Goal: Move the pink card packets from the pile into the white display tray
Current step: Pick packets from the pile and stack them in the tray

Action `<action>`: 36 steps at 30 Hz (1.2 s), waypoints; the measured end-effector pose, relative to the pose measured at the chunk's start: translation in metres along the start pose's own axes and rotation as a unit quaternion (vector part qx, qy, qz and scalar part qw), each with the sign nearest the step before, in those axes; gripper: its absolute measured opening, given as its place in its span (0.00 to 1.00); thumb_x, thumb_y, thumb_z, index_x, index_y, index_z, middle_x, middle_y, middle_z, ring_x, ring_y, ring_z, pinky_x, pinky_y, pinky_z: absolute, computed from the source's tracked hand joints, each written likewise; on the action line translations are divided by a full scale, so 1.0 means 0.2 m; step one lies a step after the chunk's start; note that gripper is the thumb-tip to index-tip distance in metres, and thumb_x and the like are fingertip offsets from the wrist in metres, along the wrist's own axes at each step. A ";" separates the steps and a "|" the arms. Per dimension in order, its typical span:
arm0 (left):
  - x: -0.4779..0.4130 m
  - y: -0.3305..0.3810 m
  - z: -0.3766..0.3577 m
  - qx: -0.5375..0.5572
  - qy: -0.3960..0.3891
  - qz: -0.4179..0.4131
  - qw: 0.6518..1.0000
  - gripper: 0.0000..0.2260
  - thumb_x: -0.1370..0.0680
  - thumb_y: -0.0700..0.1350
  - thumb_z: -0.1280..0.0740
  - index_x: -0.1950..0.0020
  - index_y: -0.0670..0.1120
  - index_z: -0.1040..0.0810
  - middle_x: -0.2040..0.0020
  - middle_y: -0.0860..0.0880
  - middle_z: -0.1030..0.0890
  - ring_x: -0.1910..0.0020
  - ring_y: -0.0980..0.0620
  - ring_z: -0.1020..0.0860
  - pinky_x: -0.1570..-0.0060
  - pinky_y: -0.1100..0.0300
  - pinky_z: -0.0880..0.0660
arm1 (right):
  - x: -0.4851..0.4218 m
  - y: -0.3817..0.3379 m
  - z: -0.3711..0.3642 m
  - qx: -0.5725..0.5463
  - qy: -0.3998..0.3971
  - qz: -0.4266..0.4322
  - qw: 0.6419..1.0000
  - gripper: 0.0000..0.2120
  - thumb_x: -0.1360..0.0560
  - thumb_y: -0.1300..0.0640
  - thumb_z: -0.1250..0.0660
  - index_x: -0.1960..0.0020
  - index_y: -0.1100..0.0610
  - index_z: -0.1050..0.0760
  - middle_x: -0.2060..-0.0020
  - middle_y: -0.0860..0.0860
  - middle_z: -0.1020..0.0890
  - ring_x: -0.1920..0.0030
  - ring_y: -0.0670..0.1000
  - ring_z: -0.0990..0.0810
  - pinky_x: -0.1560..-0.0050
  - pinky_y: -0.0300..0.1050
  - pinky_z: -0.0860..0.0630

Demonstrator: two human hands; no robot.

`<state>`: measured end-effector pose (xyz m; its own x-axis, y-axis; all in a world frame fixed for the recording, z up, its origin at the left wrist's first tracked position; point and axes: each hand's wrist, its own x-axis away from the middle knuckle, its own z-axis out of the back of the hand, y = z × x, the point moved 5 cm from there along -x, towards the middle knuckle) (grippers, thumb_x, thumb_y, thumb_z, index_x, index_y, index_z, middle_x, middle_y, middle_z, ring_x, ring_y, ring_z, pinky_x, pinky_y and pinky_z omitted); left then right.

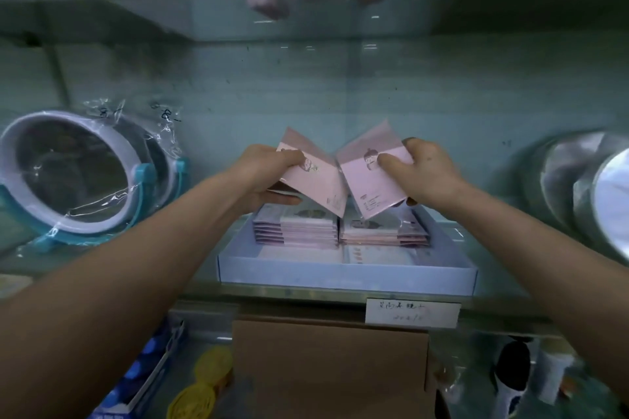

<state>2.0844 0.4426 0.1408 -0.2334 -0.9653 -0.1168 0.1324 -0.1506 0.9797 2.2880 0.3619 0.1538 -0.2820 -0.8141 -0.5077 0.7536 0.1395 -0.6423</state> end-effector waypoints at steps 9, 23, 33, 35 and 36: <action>0.04 -0.04 0.05 0.081 -0.035 0.045 0.995 0.02 0.23 0.37 0.34 0.54 0.44 0.24 0.52 0.42 0.20 0.52 0.44 0.20 0.56 0.44 0.21 | 0.04 -0.01 0.02 -0.061 0.024 0.141 0.988 0.19 0.29 0.73 0.35 0.64 0.48 0.25 0.64 0.48 0.22 0.60 0.45 0.26 0.59 0.27 0.32; 0.12 -0.08 0.06 0.241 -0.004 0.080 0.967 0.05 0.19 0.40 0.41 0.54 0.42 0.28 0.58 0.43 0.22 0.60 0.46 0.22 0.52 0.42 0.26 | 0.25 -0.11 0.03 0.017 0.161 0.353 0.921 0.11 0.36 0.67 0.28 0.53 0.61 0.17 0.44 0.57 0.25 0.47 0.59 0.24 0.53 0.50 0.23; 0.17 -0.06 -0.03 0.169 -0.114 0.052 0.978 0.07 0.23 0.33 0.39 0.50 0.42 0.23 0.61 0.44 0.17 0.66 0.49 0.18 0.63 0.56 0.21 | 0.27 -0.19 -0.10 0.172 0.097 0.358 0.913 0.21 0.32 0.66 0.33 0.40 0.58 0.22 0.47 0.56 0.24 0.47 0.56 0.27 0.52 0.51 0.23; 0.16 -0.07 0.01 0.162 -0.116 0.049 0.979 0.08 0.23 0.33 0.39 0.49 0.43 0.23 0.56 0.43 0.17 0.60 0.46 0.19 0.51 0.52 0.23 | 0.24 -0.14 -0.08 0.171 0.053 0.299 0.937 0.26 0.30 0.68 0.32 0.33 0.54 0.27 0.36 0.54 0.29 0.36 0.51 0.32 0.43 0.52 0.26; 0.16 -0.08 0.02 0.159 -0.119 0.052 0.979 0.08 0.23 0.33 0.39 0.49 0.44 0.23 0.55 0.43 0.17 0.58 0.46 0.20 0.49 0.52 0.25 | 0.23 -0.13 -0.08 0.178 0.031 0.287 0.941 0.27 0.29 0.66 0.32 0.31 0.52 0.29 0.32 0.52 0.32 0.33 0.50 0.34 0.41 0.51 0.27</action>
<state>2.0708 0.4141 0.1224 -0.4578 -0.8890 -0.0095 -0.1306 0.0567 0.9898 2.2454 0.3290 0.1380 0.2071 -0.6259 -0.7519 0.9401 0.3399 -0.0240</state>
